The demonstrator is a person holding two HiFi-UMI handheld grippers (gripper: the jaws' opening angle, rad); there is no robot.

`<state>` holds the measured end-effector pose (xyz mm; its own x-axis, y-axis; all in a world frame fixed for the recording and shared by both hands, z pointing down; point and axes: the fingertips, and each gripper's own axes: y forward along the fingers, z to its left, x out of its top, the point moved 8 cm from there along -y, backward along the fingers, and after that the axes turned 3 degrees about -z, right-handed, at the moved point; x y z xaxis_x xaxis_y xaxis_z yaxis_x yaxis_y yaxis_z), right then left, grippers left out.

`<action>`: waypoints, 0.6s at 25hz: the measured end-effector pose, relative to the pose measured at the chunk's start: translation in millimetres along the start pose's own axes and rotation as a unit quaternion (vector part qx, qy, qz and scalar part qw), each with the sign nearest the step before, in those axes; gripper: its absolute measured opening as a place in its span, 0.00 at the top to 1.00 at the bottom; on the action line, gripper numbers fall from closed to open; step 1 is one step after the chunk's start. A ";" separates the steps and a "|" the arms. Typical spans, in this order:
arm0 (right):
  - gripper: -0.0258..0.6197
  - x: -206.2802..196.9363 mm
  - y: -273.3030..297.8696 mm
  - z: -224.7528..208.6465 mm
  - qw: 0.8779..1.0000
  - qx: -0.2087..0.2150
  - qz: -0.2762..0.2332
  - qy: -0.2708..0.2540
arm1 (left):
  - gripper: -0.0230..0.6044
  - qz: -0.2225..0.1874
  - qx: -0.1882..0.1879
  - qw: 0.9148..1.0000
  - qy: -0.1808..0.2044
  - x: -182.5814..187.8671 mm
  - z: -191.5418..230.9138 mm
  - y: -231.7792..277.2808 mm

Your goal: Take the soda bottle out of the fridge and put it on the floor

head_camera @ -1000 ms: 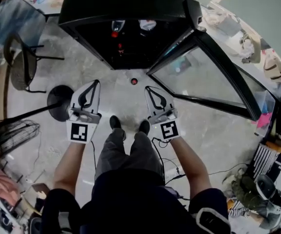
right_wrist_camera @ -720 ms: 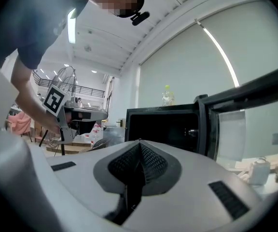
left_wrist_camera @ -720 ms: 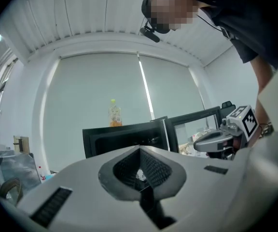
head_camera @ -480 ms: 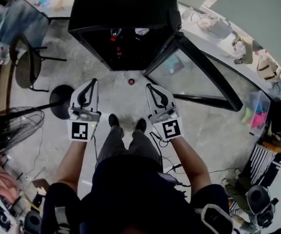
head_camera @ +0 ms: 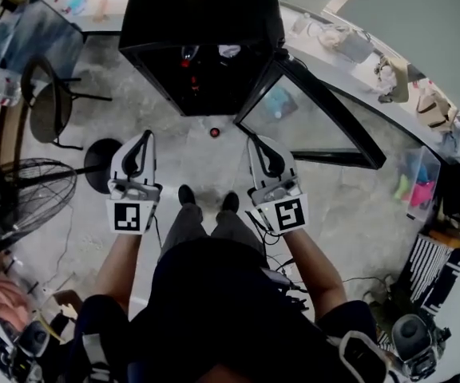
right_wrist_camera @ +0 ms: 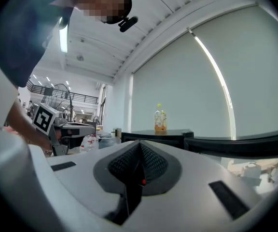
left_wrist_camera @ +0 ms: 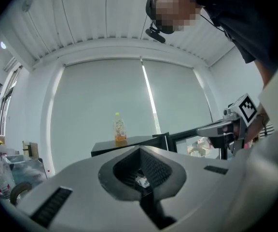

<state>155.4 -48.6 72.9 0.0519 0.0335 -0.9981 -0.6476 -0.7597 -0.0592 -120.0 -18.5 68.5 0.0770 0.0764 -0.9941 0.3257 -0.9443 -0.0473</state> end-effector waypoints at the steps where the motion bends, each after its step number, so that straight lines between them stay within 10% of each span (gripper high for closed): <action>1: 0.93 4.8 -3.3 1.3 1.000 -0.003 -0.001 -0.003 | 0.93 0.001 0.002 1.000 0.001 2.8 -0.4 -3.8; 15: 0.93 43.0 -42.9 18.3 0.998 -0.059 0.012 -0.032 | 0.93 -0.017 0.071 0.997 0.000 39.2 -5.3 -51.4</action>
<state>171.5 -2.6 32.2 -0.0137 0.0527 -0.9985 -0.5540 -0.8317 -0.0363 -128.8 34.7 32.5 0.0688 0.1091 -0.9917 0.1914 -0.9770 -0.0942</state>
